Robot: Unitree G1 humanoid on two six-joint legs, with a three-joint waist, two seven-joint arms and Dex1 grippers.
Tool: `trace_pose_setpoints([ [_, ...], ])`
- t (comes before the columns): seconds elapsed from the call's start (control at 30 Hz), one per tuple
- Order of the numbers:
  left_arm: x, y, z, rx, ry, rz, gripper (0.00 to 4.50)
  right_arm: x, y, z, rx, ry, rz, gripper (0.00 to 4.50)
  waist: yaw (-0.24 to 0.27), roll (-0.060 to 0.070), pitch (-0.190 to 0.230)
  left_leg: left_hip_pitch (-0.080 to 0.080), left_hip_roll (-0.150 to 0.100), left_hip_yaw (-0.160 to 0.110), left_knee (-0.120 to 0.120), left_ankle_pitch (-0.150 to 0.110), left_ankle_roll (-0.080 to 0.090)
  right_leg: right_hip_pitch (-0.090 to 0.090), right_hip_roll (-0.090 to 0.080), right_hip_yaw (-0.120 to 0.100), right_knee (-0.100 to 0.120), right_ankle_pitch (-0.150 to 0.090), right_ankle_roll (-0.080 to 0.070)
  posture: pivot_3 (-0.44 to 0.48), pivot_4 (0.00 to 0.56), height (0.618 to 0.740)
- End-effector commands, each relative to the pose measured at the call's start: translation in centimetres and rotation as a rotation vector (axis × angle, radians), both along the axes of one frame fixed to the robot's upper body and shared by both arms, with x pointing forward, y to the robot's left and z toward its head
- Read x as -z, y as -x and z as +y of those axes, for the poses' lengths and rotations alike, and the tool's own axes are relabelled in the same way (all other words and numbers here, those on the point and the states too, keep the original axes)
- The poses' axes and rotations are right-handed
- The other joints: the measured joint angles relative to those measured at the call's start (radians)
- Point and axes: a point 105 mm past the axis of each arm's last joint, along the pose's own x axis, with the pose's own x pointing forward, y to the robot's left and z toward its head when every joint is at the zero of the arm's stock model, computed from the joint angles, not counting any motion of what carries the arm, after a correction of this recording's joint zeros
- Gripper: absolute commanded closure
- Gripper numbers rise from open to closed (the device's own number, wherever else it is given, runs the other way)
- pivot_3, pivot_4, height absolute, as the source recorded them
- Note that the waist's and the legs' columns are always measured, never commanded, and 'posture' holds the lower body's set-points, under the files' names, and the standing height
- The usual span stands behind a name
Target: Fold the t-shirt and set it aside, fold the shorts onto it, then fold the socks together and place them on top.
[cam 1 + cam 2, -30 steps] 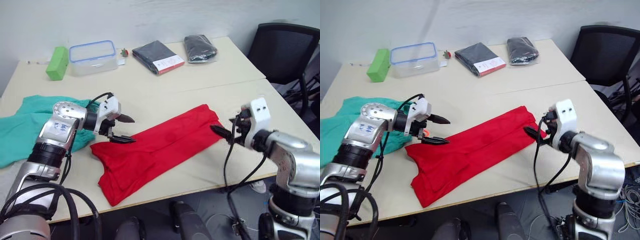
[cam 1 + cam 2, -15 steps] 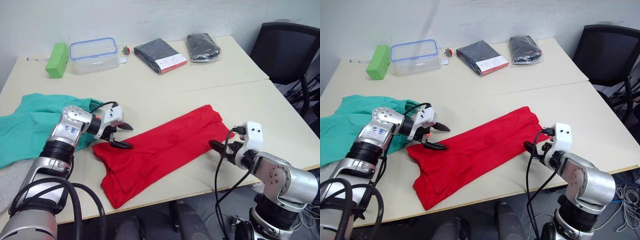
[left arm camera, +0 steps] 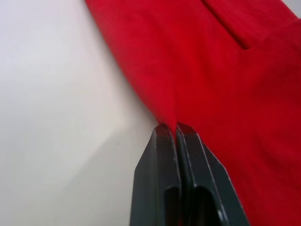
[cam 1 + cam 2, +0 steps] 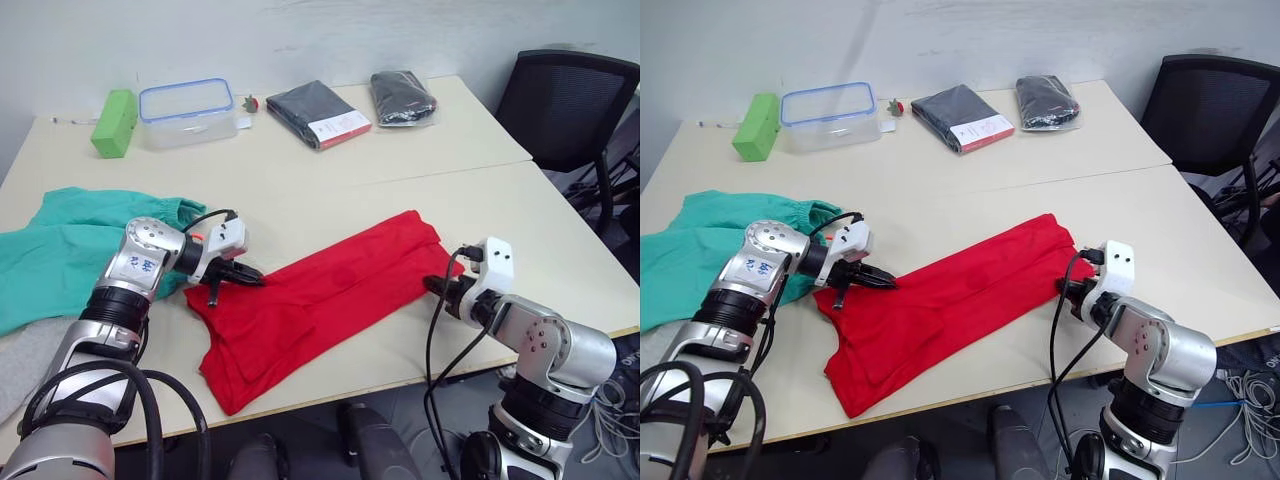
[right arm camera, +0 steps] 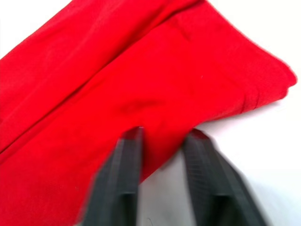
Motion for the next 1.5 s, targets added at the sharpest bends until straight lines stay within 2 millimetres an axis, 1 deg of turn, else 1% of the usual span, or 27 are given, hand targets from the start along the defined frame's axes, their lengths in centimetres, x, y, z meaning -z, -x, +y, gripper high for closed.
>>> trace_pose_setpoints([
  [0.03, -0.6, 0.6, 0.0, 0.017, 0.027, -0.006, 4.50, -0.1, 0.0, 0.6, -0.041, -0.018, -0.007, 4.48, -0.001, 0.000, 0.000, 0.000, 0.000, 0.000, 0.000, 0.000, 0.000, 0.000, 0.000, 0.000, 0.000, 0.000, 0.000, 0.000, 0.150, 0.740],
  [0.17, -0.3, 1.8, -0.1, 0.032, 0.033, 0.025, 4.50, -0.3, -0.8, 0.4, -0.048, -0.014, -0.016, 4.48, -0.002, 0.000, 0.000, 0.000, 0.004, 0.000, 0.000, 0.000, 0.000, 0.000, 0.000, 0.000, 0.000, 0.000, 0.000, 0.000, 0.150, 0.740],
  [0.27, -0.1, 2.7, -0.1, 0.019, 0.034, 0.038, 4.50, -0.6, -1.7, 0.4, -0.070, 0.001, -0.032, 4.48, -0.002, 0.000, 0.000, 0.000, 0.004, 0.001, 0.000, 0.000, 0.001, 0.000, -0.001, 0.001, 0.000, 0.000, 0.000, 0.000, 0.150, 0.740],
  [0.37, 0.3, 3.2, -0.3, -0.047, 0.052, 0.029, 4.50, -1.1, -3.4, 0.7, -0.131, 0.042, -0.059, 4.48, -0.010, 0.000, 0.000, 0.001, 0.004, 0.001, 0.000, 0.000, 0.001, 0.000, -0.001, 0.002, 0.000, 0.000, 0.000, 0.000, 0.150, 0.740],
  [0.53, 1.2, 4.1, -0.2, -0.170, 0.061, 0.027, 4.50, -2.3, -6.9, 1.4, -0.208, 0.096, -0.107, 4.48, -0.020, 0.000, 0.000, 0.002, 0.004, 0.000, 0.000, 0.000, 0.001, 0.001, -0.001, 0.002, 0.000, 0.000, 0.000, 0.000, 0.150, 0.740],
  [0.6, 1.4, 5.2, -0.8, -0.203, 0.093, 0.059, 4.50, -2.8, -8.9, 2.5, -0.254, 0.131, -0.132, 4.48, -0.027, 0.000, 0.000, 0.002, 0.004, 0.001, -0.001, 0.001, 0.001, 0.001, -0.001, 0.002, 0.000, 0.000, 0.000, 0.000, 0.150, 0.740],
  [0.7, 1.9, 6.8, -1.7, -0.241, 0.116, 0.086, 4.50, -3.6, -11.3, 4.2, -0.307, 0.174, -0.165, 4.48, -0.034, 0.001, 0.000, 0.002, 0.004, 0.001, -0.002, 0.001, 0.001, 0.001, -0.002, 0.003, 0.000, 0.000, 0.000, 0.000, 0.150, 0.740],
  [0.77, 2.3, 7.6, -2.1, -0.260, 0.116, 0.095, 4.50, -3.9, -12.4, 5.3, -0.336, 0.198, -0.184, 4.48, -0.037, 0.001, 0.001, 0.002, 0.005, 0.000, -0.002, 0.003, -0.004, 0.001, -0.002, 0.003, -0.001, 0.000, 0.000, 0.000, 0.150, 0.740],
  [0.87, 2.8, 8.1, -2.7, -0.338, 0.135, 0.107, 4.50, -4.1, -13.6, 7.3, -0.380, 0.233, -0.202, 4.48, -0.039, 0.001, 0.001, 0.001, 0.007, 0.000, -0.003, 0.005, -0.008, 0.001, -0.002, 0.004, -0.001, 0.000, -0.001, 0.000, 0.150, 0.740],
  [1.0, 3.1, 9.4, -4.1, -0.389, 0.166, 0.130, 4.50, -4.0, -14.3, 9.7, -0.432, 0.269, -0.220, 4.48, -0.045, 0.001, 0.001, 0.001, 0.008, -0.001, -0.003, 0.005, -0.009, 0.002, -0.002, 0.004, -0.001, 0.000, 0.000, 0.000, 0.150, 0.740],
  [1.2, 3.7, 10.9, -5.6, -0.465, 0.218, 0.204, 4.50, -4.3, -14.7, 11.7, -0.440, 0.255, -0.253, 4.48, -0.050, 0.001, 0.000, 0.001, 0.008, -0.001, -0.003, 0.005, -0.009, 0.003, -0.004, 0.004, -0.001, 0.000, 0.000, 0.000, 0.150, 0.740],
  [1.3, 3.9, 11.0, -5.4, -0.501, 0.213, 0.219, 4.50, -4.7, -14.9, 11.5, -0.438, 0.300, -0.287, 4.48, -0.050, 0.001, 0.000, 0.002, 0.009, -0.001, -0.003, 0.005, -0.011, 0.003, -0.005, 0.004, -0.001, 0.000, 0.000, 0.000, 0.150, 0.740],
  [1.4, 4.0, 10.7, -4.6, -0.541, 0.215, 0.233, 4.50, -5.2, -15.2, 10.7, -0.444, 0.361, -0.327, 4.48, -0.051, 0.001, 0.001, 0.004, 0.009, -0.002, -0.003, 0.006, -0.013, 0.003, -0.004, 0.004, -0.001, -0.001, -0.002, 0.000, 0.150, 0.740],
  [1.5, 3.6, 10.4, -3.6, -0.549, 0.213, 0.241, 3.81, -6.3, -15.4, 9.7, -0.456, 0.398, -0.387, 4.50, -0.052, 0.001, 0.001, 0.004, 0.009, -0.003, -0.003, 0.007, -0.015, 0.003, -0.004, 0.004, 0.000, -0.001, -0.003, 0.000, 0.150, 0.740],
])
